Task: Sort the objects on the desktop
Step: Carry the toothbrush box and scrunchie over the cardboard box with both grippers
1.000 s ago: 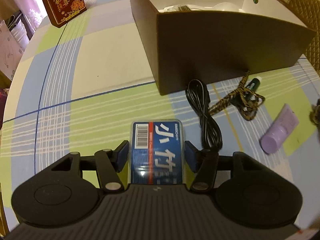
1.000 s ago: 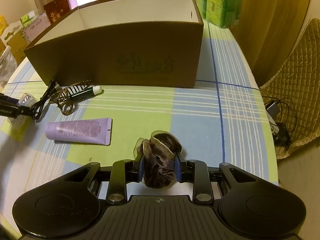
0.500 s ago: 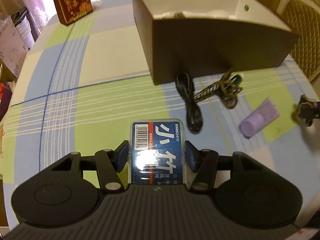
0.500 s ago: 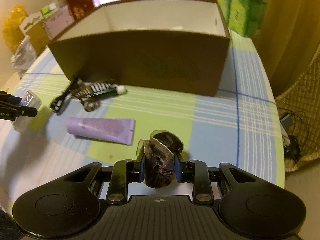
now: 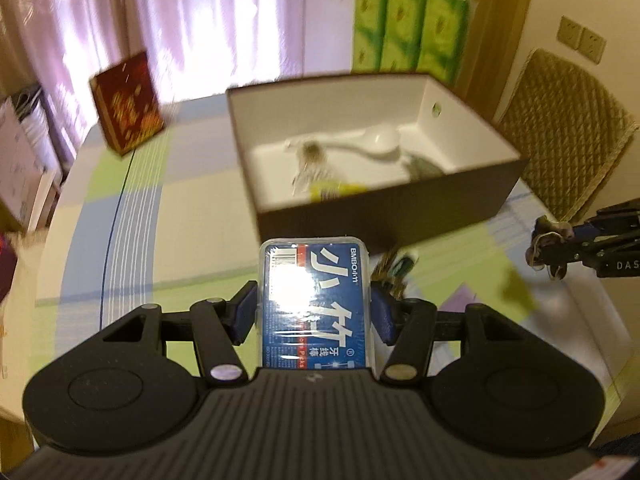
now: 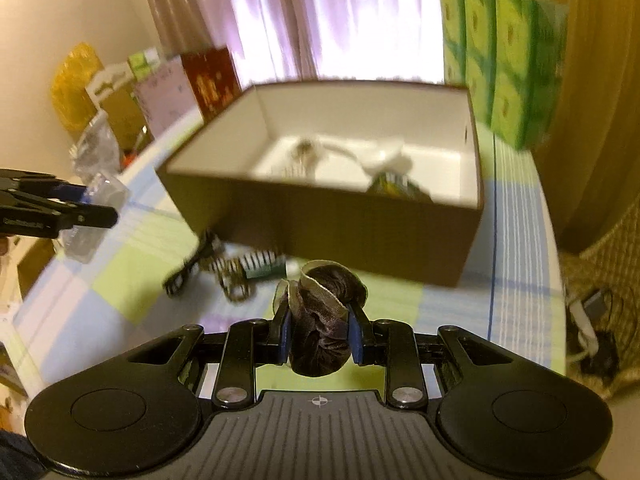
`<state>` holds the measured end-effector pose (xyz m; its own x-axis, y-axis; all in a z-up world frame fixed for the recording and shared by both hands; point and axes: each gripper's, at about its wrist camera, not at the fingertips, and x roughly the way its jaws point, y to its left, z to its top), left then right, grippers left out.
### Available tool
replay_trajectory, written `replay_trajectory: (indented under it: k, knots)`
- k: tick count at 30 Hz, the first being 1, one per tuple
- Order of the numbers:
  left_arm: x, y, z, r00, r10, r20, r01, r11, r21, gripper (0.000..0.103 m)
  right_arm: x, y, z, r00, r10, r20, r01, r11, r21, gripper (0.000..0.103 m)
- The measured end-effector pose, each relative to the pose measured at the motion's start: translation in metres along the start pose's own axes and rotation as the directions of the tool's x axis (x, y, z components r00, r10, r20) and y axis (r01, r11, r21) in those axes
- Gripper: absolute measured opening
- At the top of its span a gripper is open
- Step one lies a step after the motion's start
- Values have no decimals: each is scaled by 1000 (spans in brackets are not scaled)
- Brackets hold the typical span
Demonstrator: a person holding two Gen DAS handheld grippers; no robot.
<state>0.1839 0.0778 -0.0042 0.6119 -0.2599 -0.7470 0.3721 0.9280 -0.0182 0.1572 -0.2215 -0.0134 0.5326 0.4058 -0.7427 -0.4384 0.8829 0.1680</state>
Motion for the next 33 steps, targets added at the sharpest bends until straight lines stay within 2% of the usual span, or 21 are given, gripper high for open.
replay_trajectory:
  k: [8,15,23,33]
  knots:
    - [7,-1,56,995,-35,88,29,997,68,53,-11,-7,51,995,12,104,-8,999,-37,25]
    - [37,10,105,995,-48,91,41,996,77,53,10,-16,96,989,36,142,-31,999,-34,25]
    - [79,15,130,998,-49,33,46,995,83,53,54,-27,130,994,69,87,-67,998,-20,25]
    - [125,16,131,997,-27,-69,37,989,144,53,97,-35,139,998,64,3,-64,997,-39,25]
